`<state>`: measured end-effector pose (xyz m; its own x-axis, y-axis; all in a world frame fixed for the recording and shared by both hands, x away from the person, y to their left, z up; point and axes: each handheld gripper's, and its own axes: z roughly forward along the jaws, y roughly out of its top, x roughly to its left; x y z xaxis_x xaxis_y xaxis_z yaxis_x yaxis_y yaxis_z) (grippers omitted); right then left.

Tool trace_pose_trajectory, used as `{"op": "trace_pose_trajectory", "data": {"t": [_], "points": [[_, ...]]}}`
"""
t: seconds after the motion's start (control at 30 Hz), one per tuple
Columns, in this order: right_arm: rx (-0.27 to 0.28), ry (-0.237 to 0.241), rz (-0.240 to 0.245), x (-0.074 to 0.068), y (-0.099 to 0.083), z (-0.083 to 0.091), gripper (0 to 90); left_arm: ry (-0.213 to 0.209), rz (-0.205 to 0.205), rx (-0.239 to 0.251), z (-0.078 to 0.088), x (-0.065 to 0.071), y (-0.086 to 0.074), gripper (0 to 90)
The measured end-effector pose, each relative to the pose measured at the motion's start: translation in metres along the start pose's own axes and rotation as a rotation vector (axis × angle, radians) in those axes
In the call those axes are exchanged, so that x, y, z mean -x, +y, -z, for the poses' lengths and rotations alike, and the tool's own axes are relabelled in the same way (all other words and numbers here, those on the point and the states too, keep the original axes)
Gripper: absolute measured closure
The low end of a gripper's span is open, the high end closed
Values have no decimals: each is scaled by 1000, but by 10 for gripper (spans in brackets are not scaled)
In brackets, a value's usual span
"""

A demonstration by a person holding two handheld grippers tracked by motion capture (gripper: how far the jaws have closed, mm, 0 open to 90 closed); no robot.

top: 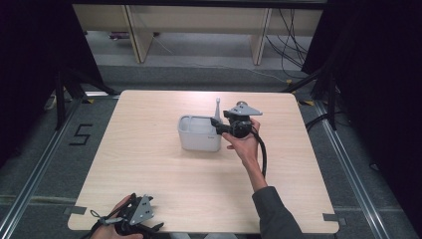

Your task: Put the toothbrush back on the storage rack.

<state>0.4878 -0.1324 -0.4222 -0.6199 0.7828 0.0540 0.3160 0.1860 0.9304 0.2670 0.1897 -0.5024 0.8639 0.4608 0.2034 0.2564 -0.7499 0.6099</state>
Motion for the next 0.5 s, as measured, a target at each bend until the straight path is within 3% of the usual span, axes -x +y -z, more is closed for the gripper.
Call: {"op": "trace_pose_trajectory", "data": {"t": [0.13,0.17,0.2,0.37,0.4,0.43,0.5], "points": [[3,1,19,1,0,8,355,11,3,7,-1,1,0,153],[7,-5,13,1,-1,10,351,32,3,5,-1,1,0,153],[1,11,-13,0,-3,14,344,16,1,7,0,1,0,153],[7,14,-13,1,-5,20,340,18,4,6,-1,1,0,153],[14,17,1,2,-6,20,340,34,3,6,-1,1,0,153],[3,15,-24,0,-6,23,339,17,0,6,0,1,0,153],[11,3,-23,2,-6,26,333,21,0,6,0,1,0,153]]}}
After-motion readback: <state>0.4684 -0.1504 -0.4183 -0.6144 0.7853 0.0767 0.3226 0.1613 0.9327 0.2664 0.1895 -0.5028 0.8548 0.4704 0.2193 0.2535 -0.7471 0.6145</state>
